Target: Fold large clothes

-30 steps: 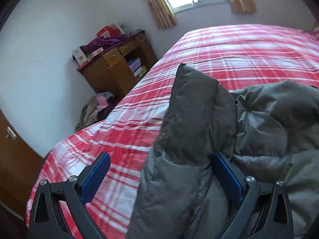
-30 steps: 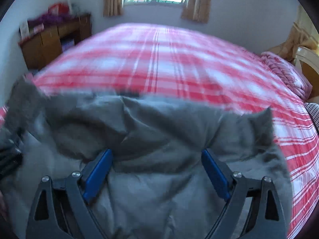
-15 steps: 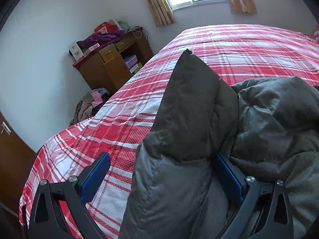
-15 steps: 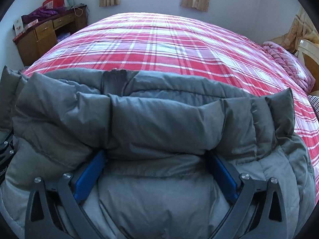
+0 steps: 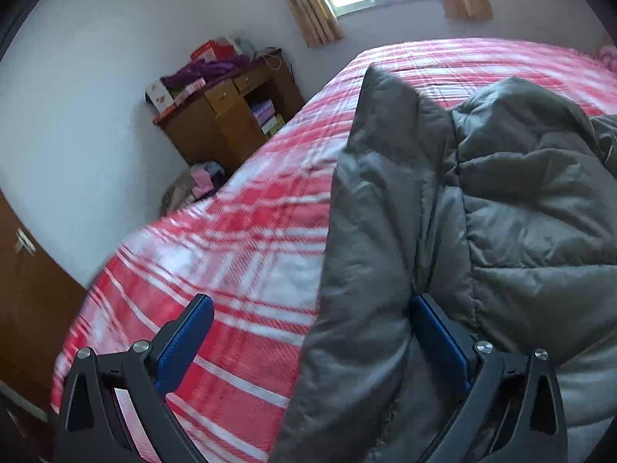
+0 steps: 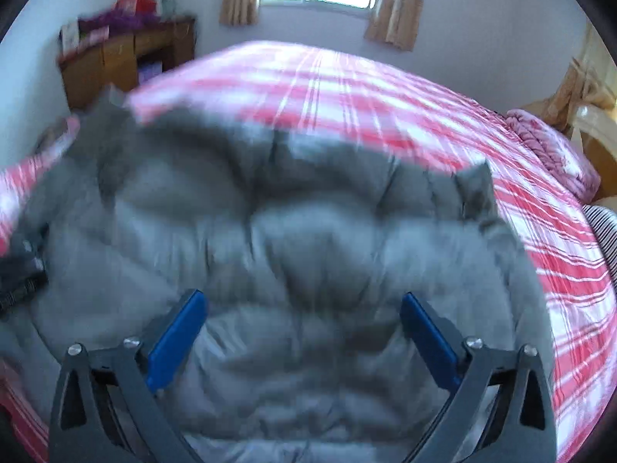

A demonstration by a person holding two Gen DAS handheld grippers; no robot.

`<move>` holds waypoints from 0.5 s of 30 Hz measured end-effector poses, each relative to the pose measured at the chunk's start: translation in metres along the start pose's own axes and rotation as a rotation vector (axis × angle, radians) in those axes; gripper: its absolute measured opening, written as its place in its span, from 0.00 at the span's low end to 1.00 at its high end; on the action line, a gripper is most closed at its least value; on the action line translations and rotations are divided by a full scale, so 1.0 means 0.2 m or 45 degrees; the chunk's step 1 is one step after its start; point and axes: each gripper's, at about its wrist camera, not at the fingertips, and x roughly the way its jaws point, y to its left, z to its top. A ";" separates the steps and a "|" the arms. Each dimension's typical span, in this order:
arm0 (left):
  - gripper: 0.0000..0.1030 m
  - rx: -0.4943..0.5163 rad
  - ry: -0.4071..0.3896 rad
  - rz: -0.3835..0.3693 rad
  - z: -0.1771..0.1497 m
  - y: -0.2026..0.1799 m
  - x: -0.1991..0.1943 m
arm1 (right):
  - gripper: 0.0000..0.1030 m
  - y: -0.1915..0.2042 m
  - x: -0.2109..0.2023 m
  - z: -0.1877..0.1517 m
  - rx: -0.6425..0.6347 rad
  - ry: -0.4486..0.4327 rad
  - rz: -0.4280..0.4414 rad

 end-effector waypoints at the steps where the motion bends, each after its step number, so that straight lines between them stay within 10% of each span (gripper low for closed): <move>1: 0.99 -0.035 -0.002 -0.012 -0.01 0.02 0.00 | 1.00 0.02 0.02 -0.03 -0.012 -0.020 -0.018; 8: 0.99 -0.100 0.047 -0.012 -0.06 0.11 -0.11 | 0.99 0.04 0.07 -0.06 -0.013 -0.016 -0.015; 15: 0.99 -0.343 0.096 -0.132 -0.26 0.33 -0.23 | 1.00 -0.05 -0.35 -0.25 0.058 -0.146 0.043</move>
